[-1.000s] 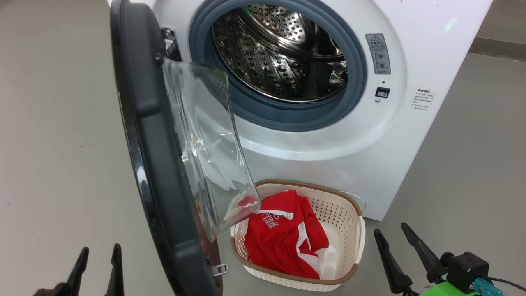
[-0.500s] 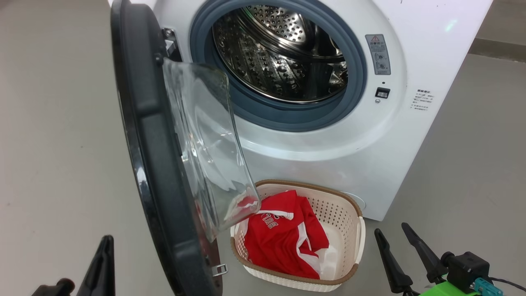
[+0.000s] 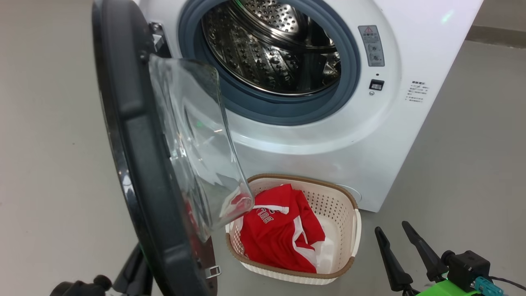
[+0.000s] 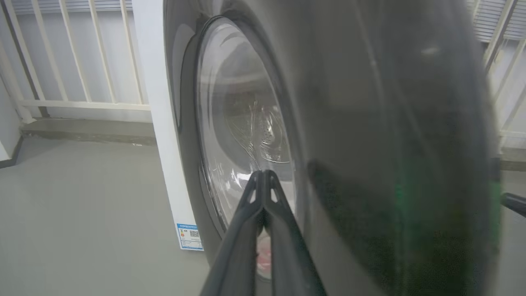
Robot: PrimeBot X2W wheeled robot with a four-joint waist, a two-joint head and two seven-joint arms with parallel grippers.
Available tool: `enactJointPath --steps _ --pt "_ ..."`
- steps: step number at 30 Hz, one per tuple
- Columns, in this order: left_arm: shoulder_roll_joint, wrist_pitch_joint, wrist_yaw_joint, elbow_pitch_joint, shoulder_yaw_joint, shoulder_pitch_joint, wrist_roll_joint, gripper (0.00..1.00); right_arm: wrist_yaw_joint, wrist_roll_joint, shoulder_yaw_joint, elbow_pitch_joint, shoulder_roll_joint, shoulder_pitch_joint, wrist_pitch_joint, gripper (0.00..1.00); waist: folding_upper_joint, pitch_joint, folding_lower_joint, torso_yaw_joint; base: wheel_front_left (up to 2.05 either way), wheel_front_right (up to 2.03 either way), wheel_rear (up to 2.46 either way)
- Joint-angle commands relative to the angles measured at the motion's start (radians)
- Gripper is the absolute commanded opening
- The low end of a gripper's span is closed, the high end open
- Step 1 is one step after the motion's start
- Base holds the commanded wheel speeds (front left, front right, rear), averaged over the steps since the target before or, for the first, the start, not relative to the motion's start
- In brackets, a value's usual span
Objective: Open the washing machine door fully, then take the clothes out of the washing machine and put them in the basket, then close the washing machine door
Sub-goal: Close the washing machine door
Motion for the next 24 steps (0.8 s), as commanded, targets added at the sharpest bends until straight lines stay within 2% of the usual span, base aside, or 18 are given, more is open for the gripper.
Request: enactJointPath --steps 1,14,20,24 --pt "0.021 -0.012 -0.005 -0.036 0.021 -0.02 -0.007 0.0 0.006 -0.004 0.019 -0.025 -0.004 -0.04 -0.006 1.0 0.0 0.008 0.0 -0.008 0.0 0.0 0.0" --pt "0.073 -0.012 -0.005 -0.072 -0.129 -0.148 -0.013 0.0 0.006 -0.007 0.003 -0.034 0.011 -0.092 -0.006 1.0 0.0 0.09 0.0 -0.097 0.0 0.0 0.0" --pt "0.092 -0.012 -0.005 -0.028 -0.21 -0.27 -0.027 0.0 0.006 -0.009 -0.004 -0.039 0.024 -0.121 -0.006 1.0 0.0 0.141 0.0 -0.171 0.0 0.0 0.0" --pt "0.079 -0.012 -0.005 0.038 -0.223 -0.374 -0.027 0.0 0.006 -0.011 -0.011 -0.045 0.036 -0.145 -0.006 1.0 0.0 0.179 0.0 -0.235 0.0 0.0 0.0"
